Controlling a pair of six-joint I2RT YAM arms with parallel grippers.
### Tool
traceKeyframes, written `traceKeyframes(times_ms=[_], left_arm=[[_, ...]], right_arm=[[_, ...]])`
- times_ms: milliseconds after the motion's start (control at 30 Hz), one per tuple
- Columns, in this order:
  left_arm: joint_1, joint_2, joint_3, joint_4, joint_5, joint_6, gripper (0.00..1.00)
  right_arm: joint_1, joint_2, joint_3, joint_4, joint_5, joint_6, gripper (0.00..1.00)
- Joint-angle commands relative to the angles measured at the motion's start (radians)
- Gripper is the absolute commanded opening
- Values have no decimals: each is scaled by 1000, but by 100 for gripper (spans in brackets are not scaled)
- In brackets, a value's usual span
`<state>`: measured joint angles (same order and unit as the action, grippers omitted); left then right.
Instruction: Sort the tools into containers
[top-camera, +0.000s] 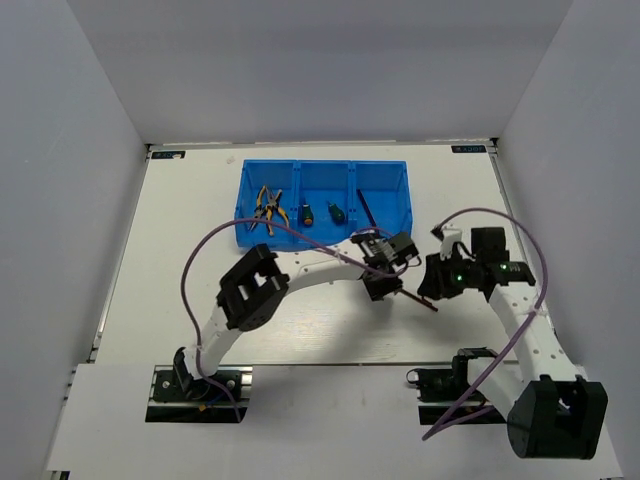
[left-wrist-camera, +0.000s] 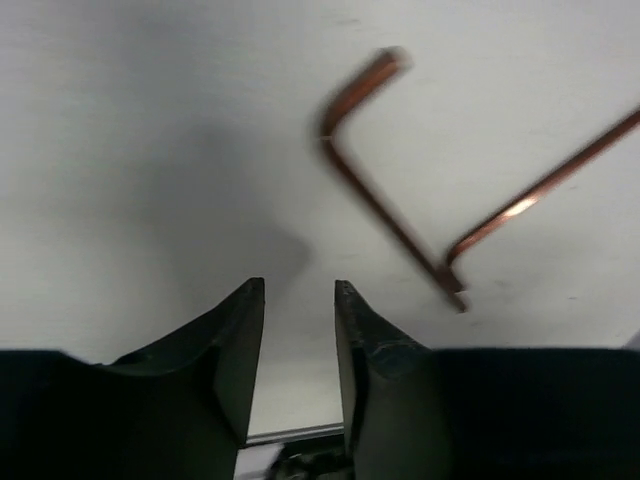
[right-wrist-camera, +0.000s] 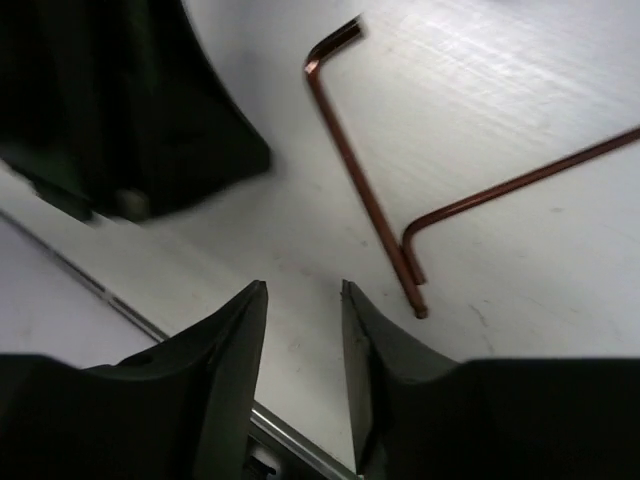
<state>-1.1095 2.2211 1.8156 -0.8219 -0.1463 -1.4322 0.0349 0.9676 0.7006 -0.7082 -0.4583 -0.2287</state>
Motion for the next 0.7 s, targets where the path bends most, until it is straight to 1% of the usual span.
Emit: traceKeyframes(times_ms=[0,33,67,133,167,233,267,300,333,367,467,500,567,667], left_arm=[[-7,-248,-165,-68,-122,19,42],[-7,-341,-270,-78,-146,29,37],[-7,-388,-324,-79,-147,29,35],[-7,-475,-428,-79,-179,29,33],[-7,-557,-522,-79,-188,29,33],[-7,-636,-603,-40,-197,29,36],[-7,-671,-671,-28,-197,38,45],[-7,-742,-702,2,-197,52,49],[-7,-774,-726,12,-197,52,53],[-7,-803,-772,27,-206,74,62],[-7,-897,-829,53,-220,111,73],[-7,-914,-838,66,-229,122,73],[-7,-948,-849,66,-240,134,78],[-7,-957,-840,44,-249,159,78]], right_arm=[[13,-24,-81,21,-194,-225,43],[13,-11,-120,59,-186,-257,45],[23,-6,-131,100,-186,-271,46],[46,31,-153,139,-146,-287,50],[52,66,-153,191,-119,-290,50],[80,111,-144,222,-74,-281,52],[83,150,-142,266,-39,-267,52],[94,157,-138,279,-8,-259,52],[100,164,-132,297,12,-259,52],[102,175,-125,306,20,-265,52],[120,197,-110,314,52,-267,52],[126,212,-108,309,70,-273,52],[143,241,-104,306,87,-281,52],[157,270,-113,320,104,-290,50]])
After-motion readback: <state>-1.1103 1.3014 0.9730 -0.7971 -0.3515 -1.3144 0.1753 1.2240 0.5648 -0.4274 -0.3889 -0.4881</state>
